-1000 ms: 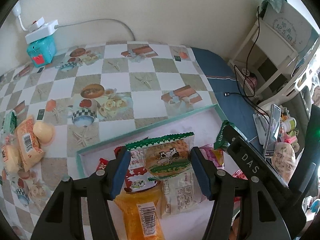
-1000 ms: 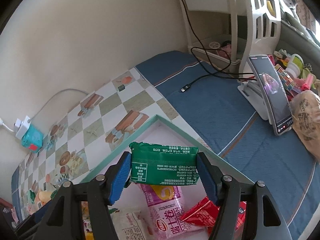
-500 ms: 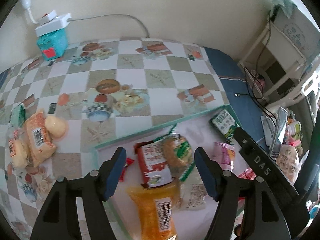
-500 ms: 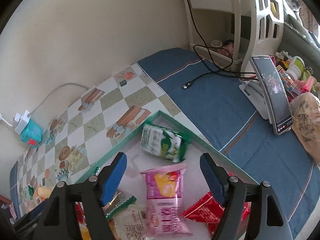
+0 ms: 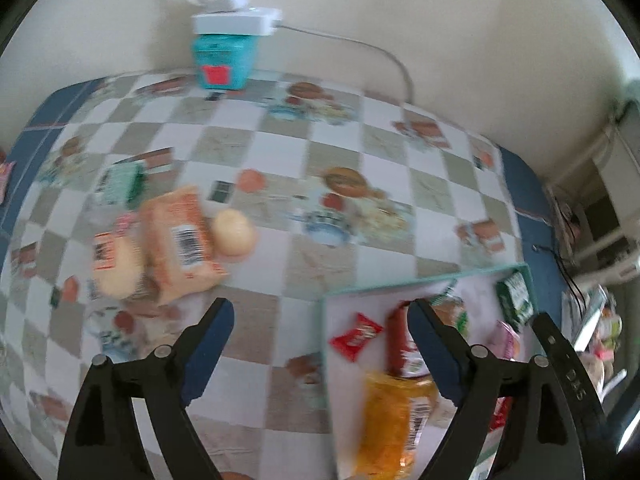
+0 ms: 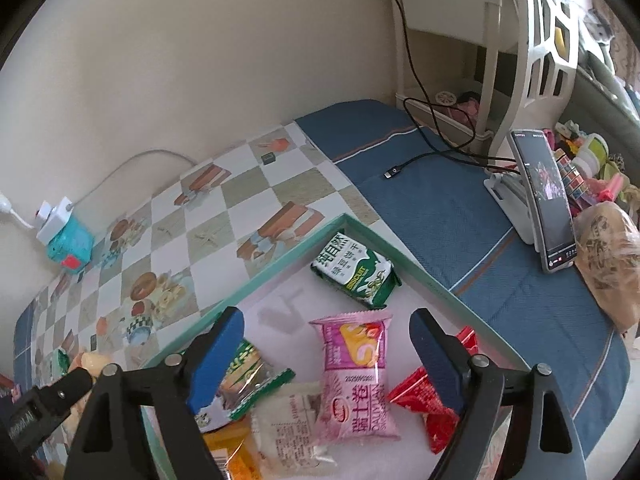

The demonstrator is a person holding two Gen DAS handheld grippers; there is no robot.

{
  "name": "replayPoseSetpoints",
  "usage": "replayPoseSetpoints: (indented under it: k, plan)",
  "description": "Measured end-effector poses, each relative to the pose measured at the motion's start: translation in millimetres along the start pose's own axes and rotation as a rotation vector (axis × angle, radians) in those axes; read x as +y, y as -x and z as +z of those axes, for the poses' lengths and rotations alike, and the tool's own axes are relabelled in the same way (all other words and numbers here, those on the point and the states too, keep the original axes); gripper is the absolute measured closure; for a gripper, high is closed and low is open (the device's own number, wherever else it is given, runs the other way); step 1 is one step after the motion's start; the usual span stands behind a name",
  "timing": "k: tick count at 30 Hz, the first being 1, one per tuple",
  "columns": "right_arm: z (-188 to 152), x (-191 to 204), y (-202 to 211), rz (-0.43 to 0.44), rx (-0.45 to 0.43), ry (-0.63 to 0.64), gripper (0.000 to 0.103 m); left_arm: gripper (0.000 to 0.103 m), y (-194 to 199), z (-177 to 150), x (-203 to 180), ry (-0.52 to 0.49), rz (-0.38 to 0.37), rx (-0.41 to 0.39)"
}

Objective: Organize snacks
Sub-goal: 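Lower both packs into the white tray and open both tools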

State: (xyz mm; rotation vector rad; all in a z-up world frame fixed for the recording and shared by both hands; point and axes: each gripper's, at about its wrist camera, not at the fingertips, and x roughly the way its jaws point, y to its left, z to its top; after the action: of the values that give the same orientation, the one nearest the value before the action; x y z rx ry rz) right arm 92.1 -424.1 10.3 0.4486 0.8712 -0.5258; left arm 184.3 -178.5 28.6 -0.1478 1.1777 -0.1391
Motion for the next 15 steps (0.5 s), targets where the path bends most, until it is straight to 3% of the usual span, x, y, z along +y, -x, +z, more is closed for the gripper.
replayPoseSetpoints:
  k: [4,7,9,15]
  plan:
    - [-4,9,8,-0.004,-0.009,0.023,0.016,0.013,9,0,19,0.040,0.034,-0.022]
    - [-8,15,14,0.002,-0.011,0.042,0.015,0.007,14,-2,29,0.051,0.068,-0.040]
    - [-13,19,18,0.000,-0.011,0.052,0.000,0.007,17,-3,39,0.070,0.080,-0.044]
    - [-28,32,29,0.019,-0.012,0.066,0.000,0.007,25,-6,68,0.138,0.102,-0.055]
